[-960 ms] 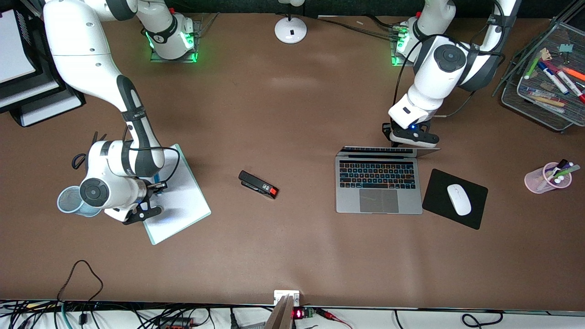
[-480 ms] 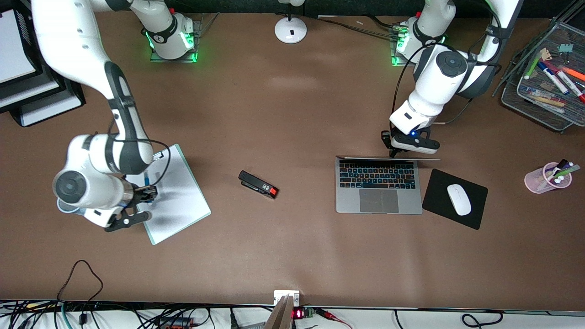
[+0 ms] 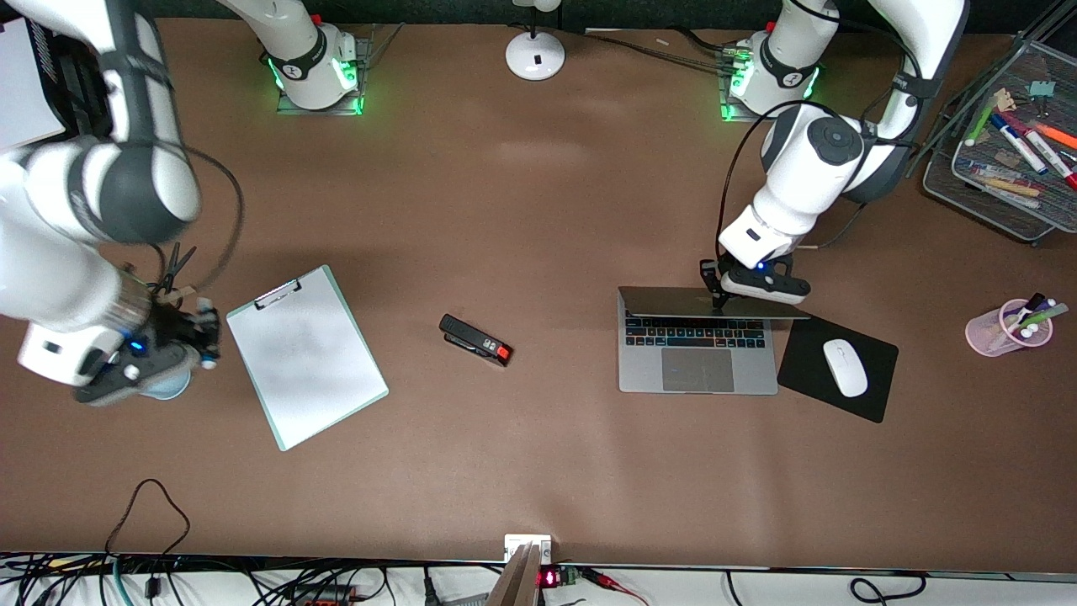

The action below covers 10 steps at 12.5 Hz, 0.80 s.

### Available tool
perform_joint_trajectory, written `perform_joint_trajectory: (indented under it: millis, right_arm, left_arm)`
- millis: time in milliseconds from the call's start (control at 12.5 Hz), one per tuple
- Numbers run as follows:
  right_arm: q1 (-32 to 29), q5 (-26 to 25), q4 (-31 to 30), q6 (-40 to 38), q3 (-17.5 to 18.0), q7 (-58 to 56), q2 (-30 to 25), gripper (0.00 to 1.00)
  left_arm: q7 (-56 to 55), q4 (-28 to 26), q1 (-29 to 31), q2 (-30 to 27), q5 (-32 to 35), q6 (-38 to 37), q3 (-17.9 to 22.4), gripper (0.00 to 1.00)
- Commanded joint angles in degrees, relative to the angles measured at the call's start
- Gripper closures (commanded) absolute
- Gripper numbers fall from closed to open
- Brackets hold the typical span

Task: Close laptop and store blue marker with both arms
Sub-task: 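Push the laptop lid down with the left gripper while the right gripper carries the marker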

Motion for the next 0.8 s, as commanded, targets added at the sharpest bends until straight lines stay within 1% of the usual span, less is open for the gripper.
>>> perform_joint_trajectory:
  millis: [0,240,320,400,720]
  right_arm:
    - [-3.78,6.18,-1.6,-1.3,-0.13,-13.04,-4.73,1.0]
    - [-10.89,15.33,-1.33,-1.21,-0.14,-31.49,-5.44,1.0]
    - [-13.26,18.31,0.32,-1.3,0.04,-37.12,-5.27,1.0]
    - [-15.64,20.0,1.64,-1.91,0.13,-42.05,-4.75,1.0]
    - [-22.59,27.2,1.75,-5.33,0.21,-57.61,-2.9,1.0]
  left_arm:
    - [0.76,4.23,0.56,3.45,0.31,0.27,-0.18,1.0]
    - [0.76,7.04,0.56,6.18,0.31,0.36,0.17,1.0]
    - [0.76,7.57,0.56,6.8,0.31,0.36,0.17,1.0]
    - [0.84,7.93,0.56,7.24,0.39,0.45,0.26,1.0]
    - [0.76,9.07,0.82,9.0,4.08,1.32,1.49,1.0]
